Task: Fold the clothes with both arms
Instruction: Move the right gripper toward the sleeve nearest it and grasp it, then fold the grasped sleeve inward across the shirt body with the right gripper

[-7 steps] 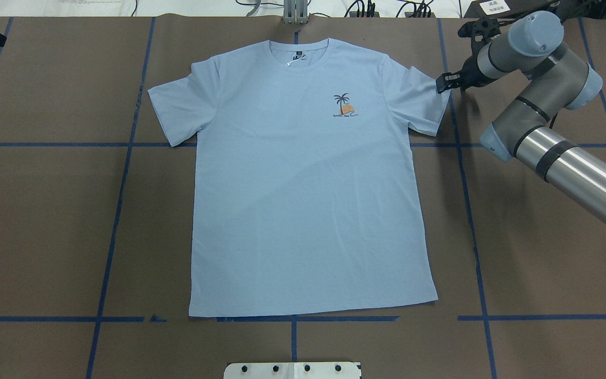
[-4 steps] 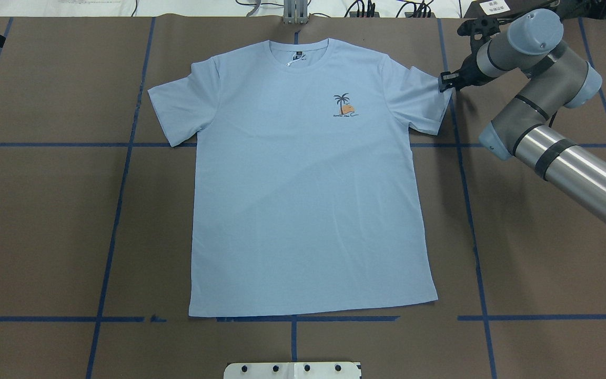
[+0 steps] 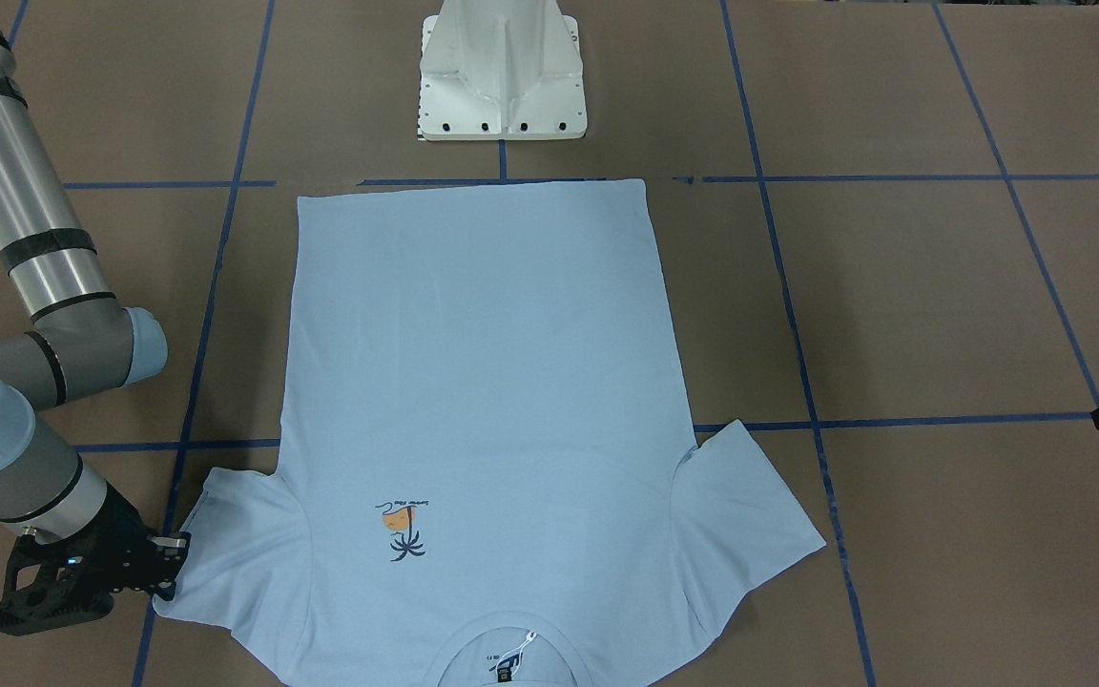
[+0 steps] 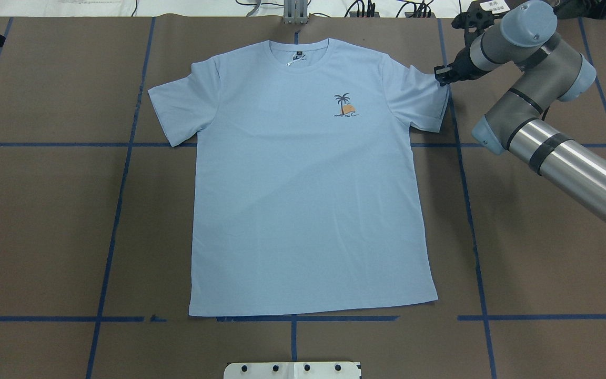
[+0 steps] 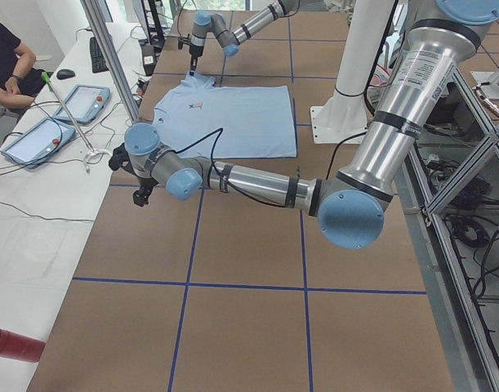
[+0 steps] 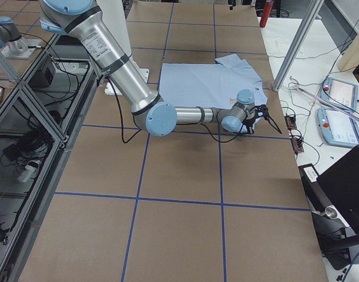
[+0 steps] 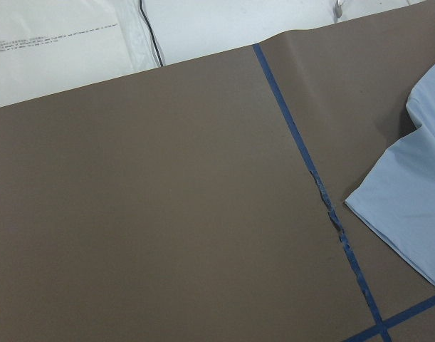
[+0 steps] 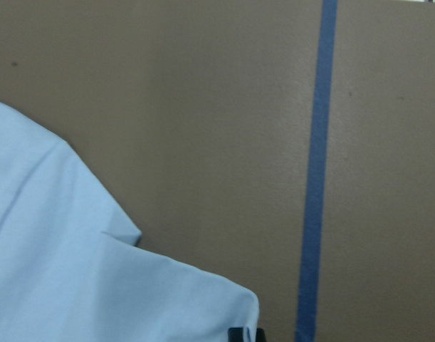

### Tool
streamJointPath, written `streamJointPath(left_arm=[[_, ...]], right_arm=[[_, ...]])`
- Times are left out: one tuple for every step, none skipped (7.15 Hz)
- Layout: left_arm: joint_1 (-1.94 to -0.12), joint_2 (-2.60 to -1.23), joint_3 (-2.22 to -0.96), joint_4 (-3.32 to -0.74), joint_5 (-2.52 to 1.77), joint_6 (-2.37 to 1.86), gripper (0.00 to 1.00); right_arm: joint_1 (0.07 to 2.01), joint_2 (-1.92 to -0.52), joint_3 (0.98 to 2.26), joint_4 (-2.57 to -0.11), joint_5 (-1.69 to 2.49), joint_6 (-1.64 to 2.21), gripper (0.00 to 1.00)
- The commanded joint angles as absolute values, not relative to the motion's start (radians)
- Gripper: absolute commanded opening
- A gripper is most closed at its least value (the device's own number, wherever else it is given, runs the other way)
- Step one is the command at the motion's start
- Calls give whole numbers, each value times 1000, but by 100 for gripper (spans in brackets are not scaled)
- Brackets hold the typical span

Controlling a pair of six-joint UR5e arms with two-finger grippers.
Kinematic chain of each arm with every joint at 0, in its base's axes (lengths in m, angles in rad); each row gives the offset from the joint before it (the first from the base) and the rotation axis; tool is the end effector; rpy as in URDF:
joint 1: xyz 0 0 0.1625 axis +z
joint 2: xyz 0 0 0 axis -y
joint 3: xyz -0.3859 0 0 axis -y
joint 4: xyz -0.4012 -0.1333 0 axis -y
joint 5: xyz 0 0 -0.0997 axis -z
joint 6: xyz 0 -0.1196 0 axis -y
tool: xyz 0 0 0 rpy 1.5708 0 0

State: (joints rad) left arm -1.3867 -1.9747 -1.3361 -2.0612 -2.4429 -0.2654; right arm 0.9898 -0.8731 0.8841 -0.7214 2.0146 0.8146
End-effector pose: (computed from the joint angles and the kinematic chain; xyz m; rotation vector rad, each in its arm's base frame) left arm 0.0822 -0.6693 0.4495 0.4134 0.9541 0.2135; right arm -0.3684 -0.7104 0.4487 0.3803 -0.8608 0.0252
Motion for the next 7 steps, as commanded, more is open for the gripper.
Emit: streamJointPath(left_arm=[[-1387,-1977,-1335,-2062,-2441,-265,100],[-1387,-1979,-1336,-2062,-2441,-265,100],[-1387,-1977,-1336,-2062,-2441,-265,100],[-1396,-1976,-1336,-2062,-2442,-264,100],[-1420,-1976,-1342,-2063,-2444,-261,100],[-1420,-1974,-1342,-2066,-2444,-256,100],[-1420,-1973,-1342,-2068,-2444,-258,100]], right_arm=[[938,-877,1032,-736,2020,918,0],[899,-876,1090,-744,2014,1007,0],[852,-835,1092,-791,1950,1032,0],[816,-780,1091,-924,1860,1029,0],[796,-685,987,-977,1808,1029,0],[761,-595,841,-974,1731,1031,0],[756,-583,830,-971,1717,1031,0]])
